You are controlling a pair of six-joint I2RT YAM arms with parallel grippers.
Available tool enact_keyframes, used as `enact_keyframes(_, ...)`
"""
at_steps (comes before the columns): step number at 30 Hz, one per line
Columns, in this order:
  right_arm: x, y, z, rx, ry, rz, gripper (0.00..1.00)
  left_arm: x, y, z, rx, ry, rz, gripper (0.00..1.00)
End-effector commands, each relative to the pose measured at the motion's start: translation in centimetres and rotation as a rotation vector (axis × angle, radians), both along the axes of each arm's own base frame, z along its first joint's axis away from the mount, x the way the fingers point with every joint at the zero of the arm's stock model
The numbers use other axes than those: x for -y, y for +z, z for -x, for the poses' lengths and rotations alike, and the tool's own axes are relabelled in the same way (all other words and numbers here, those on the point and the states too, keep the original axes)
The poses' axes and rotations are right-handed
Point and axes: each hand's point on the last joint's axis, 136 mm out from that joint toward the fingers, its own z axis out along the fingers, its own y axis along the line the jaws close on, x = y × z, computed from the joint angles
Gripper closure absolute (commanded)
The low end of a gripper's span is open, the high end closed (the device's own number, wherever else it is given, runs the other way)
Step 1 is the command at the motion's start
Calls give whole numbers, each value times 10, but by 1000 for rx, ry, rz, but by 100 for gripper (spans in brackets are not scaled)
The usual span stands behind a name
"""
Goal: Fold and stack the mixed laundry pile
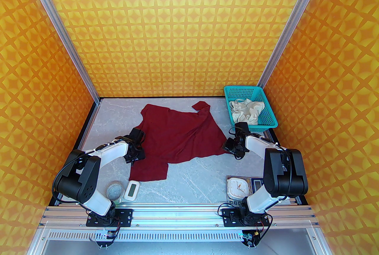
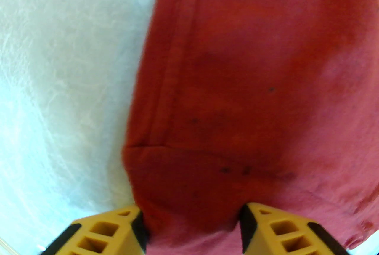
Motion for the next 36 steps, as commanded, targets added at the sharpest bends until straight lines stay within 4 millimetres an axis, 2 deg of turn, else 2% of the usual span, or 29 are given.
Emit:
enact_keyframes(1,-27,-18,-4,13,28,-100,71,39,-24,-4,31,-43,139,63)
enact_keyframes(4,-29,-13,-7,41,21,-115,82,46,-20,-9,69,-34,178,81)
enact_keyframes(7,-29,-3,-11,82,27,-118,91,50,-1,-17,161,-31,221,99)
enact_keyframes(11,-31,17,-18,151,23,-127,100,53,40,-26,306,-60,265,100)
enact_keyframes(15,-35,51,-30,248,7,-165,100,45,81,-34,427,-40,297,100)
enact_keyframes(18,-36,96,-40,353,3,-173,100,41,128,-40,531,-45,325,100)
enact_keyframes(21,-30,151,-45,471,5,-140,100,37,197,-42,661,-83,337,100)
enact_keyframes(22,-27,172,-45,510,7,-122,100,35,226,-40,717,-100,339,100)
enact_keyframes(26,-18,254,-37,658,9,-52,100,18,322,-29,896,-185,276,100)
enact_keyframes(28,-11,282,-28,683,2,-10,100,8,350,-24,932,-196,245,100)
enact_keyframes(31,-13,312,-12,684,26,-5,100,4,386,-14,960,-222,226,100)
enact_keyframes(33,-15,344,4,736,37,-3,100,7,419,3,1015,-275,251,100)
enact_keyframes(36,-6,406,40,863,32,73,100,3,483,44,1187,-362,245,100)
